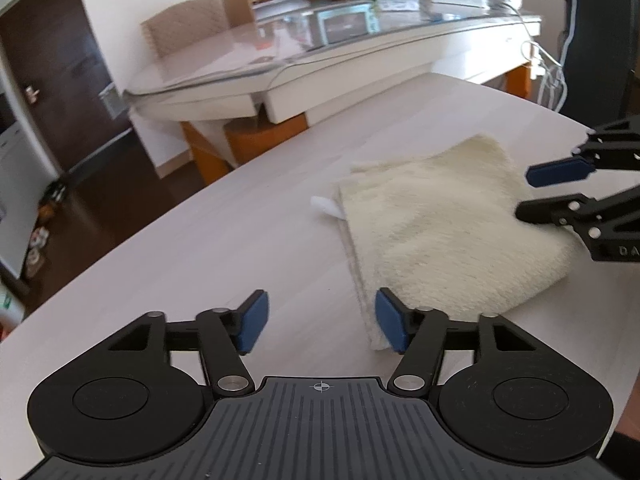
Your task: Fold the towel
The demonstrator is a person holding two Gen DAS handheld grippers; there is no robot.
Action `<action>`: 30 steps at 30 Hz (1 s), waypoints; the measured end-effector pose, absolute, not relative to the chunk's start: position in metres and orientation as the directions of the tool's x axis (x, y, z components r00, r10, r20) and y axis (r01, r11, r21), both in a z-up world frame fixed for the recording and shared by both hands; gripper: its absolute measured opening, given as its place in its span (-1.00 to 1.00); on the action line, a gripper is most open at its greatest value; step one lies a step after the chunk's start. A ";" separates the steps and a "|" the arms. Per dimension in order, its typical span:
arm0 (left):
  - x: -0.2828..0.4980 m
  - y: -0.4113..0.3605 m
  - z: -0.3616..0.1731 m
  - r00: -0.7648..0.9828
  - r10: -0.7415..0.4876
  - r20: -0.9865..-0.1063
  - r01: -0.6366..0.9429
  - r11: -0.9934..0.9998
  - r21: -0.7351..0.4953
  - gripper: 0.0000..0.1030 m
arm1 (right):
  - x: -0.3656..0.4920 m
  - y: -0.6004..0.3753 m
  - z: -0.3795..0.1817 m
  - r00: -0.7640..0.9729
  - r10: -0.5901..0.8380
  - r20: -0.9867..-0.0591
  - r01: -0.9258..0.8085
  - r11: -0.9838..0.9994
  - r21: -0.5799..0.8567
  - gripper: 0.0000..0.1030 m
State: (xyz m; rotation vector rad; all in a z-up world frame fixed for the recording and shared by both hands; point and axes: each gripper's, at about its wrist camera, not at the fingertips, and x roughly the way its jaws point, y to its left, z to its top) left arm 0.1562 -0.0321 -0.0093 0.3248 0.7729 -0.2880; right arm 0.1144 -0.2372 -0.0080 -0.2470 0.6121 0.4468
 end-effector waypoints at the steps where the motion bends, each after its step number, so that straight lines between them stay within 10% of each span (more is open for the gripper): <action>1: 0.155 -0.032 -0.010 0.684 -0.133 -0.718 0.365 0.914 0.178 0.36 | 0.115 -0.237 -0.008 0.728 0.329 -0.602 -0.472 0.877 -0.091 -0.24; 30: 0.122 -0.018 -0.009 0.715 -0.047 -0.697 0.288 0.929 0.233 0.67 | 0.120 -0.222 -0.008 0.700 0.376 -0.607 -0.541 0.834 -0.107 -0.21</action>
